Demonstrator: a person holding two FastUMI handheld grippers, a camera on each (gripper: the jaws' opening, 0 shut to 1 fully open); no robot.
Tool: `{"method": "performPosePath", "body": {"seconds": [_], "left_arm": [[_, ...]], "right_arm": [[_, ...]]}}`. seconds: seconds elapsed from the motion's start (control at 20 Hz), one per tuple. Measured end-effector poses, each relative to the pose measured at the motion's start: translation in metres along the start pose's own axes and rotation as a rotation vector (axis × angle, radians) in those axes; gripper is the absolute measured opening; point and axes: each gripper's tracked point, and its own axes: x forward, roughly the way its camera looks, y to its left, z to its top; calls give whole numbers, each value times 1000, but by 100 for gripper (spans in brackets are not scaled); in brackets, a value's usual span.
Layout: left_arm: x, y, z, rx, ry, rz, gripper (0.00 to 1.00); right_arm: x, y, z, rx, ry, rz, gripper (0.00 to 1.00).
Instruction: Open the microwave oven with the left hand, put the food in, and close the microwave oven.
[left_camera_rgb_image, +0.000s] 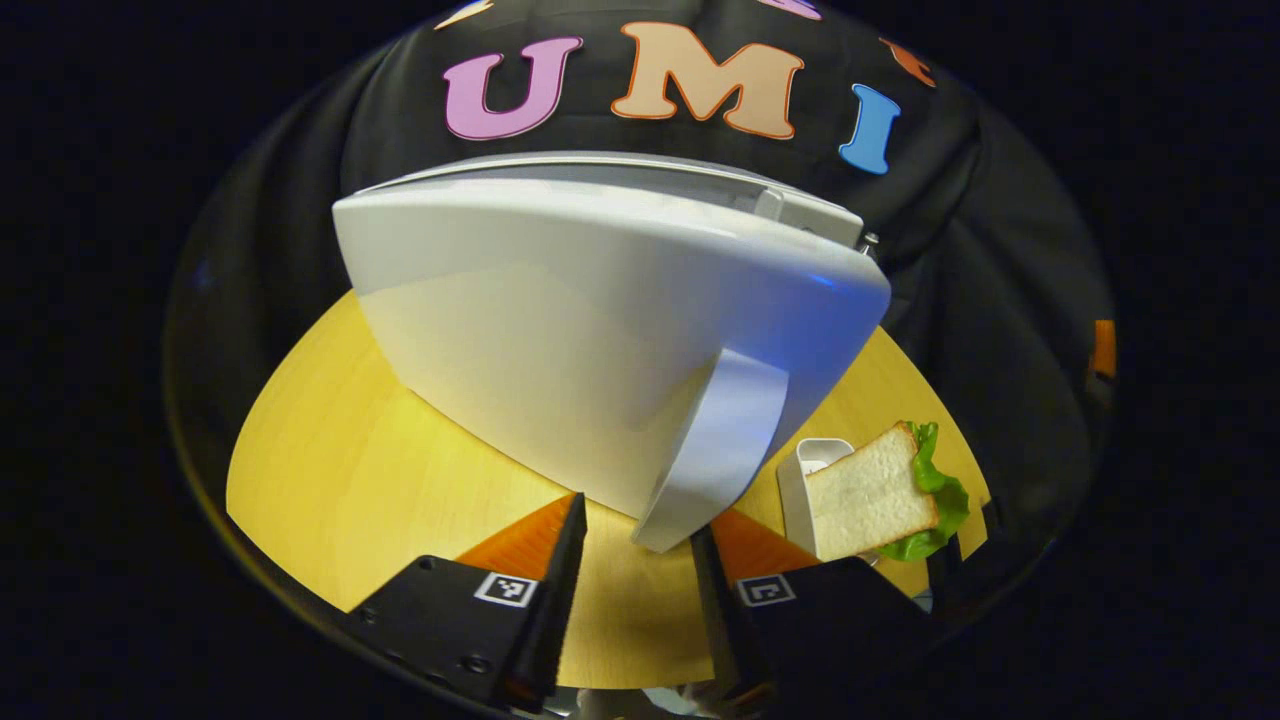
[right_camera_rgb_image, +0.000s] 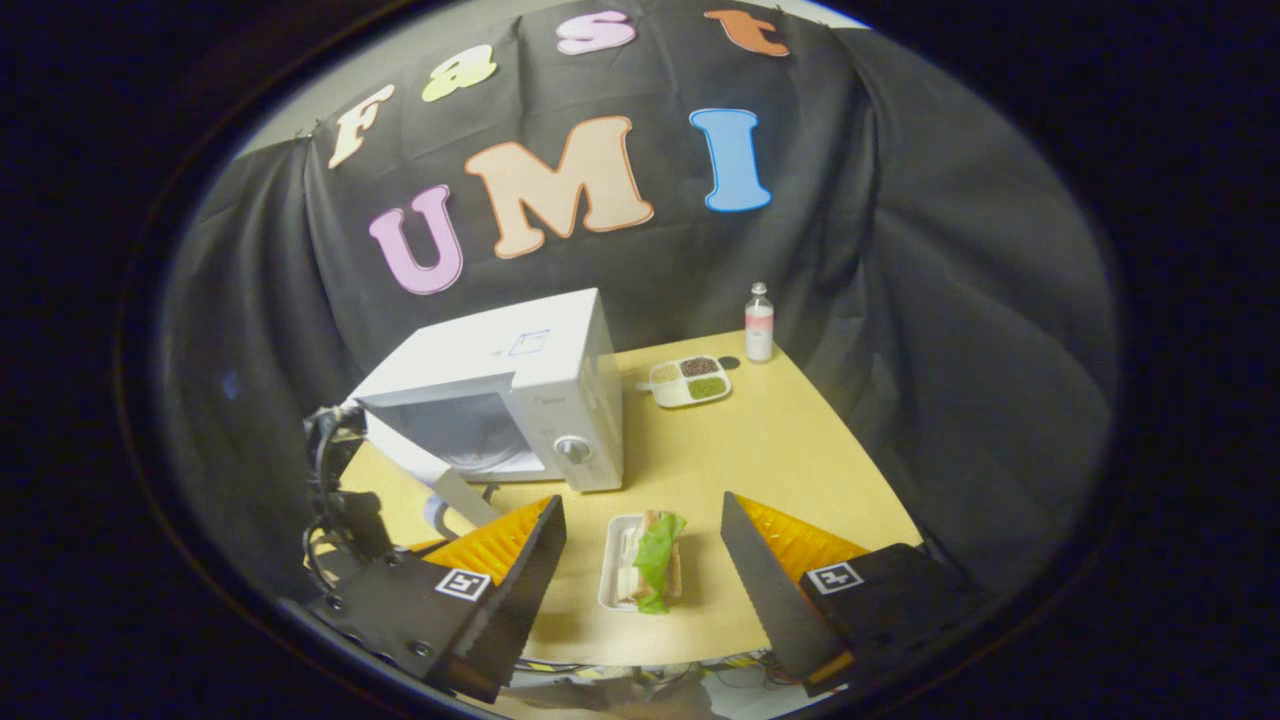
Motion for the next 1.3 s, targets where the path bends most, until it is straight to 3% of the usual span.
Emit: {"method": "performPosePath", "body": {"seconds": [0.05, 0.2, 0.25, 0.35, 0.45, 0.5, 0.55, 0.6, 0.7, 0.75, 0.8, 0.85, 1.1, 1.2, 1.25, 1.3], "left_arm": [[-7, 7, -1, -6, -3, 6, 69], [-28, 31, -9, -26, -1, 44, 83], [-35, 40, -13, -39, 0, 60, 94], [-51, 54, -21, -76, 2, 93, 99], [-65, 71, -26, -111, -3, 141, 99], [-74, 79, -31, -133, -4, 167, 99], [-80, 85, -33, -161, -9, 192, 99], [-87, 93, -37, -185, -12, 215, 98], [-102, 112, -45, -208, -24, 268, 98], [-109, 124, -48, -206, -30, 299, 99], [-116, 136, -52, -200, -34, 337, 99], [-125, 147, -56, -201, -42, 357, 99], [-142, 172, -71, -398, -49, 393, 99], [-152, 188, -75, -416, -53, 456, 100], [-160, 199, -76, -403, -58, 511, 100], [-169, 211, -77, -392, -63, 556, 100]], "right_arm": [[2, 2, -2, -1, 8, 9, 98], [8, 8, -9, -12, 22, 35, 99], [10, 9, -11, -18, 28, 41, 98], [17, 12, -19, -24, 53, 54, 99], [22, 11, -30, -14, 92, 70, 99], [25, 10, -35, -7, 111, 73, 92], [29, 9, -41, -4, 135, 79, 92], [33, 6, -48, -3, 158, 80, 99], [40, 2, -62, -2, 210, 83, 99], [42, 0, -69, -3, 235, 85, 92], [46, -2, -76, -8, 258, 86, 92], [49, -6, -81, -13, 279, 85, 99], [64, -17, -111, -9, 379, 82, 99], [68, -19, -121, -8, 411, 85, 99], [69, -20, -124, -10, 424, 90, 92], [72, -19, -128, -11, 434, 95, 93]]}}
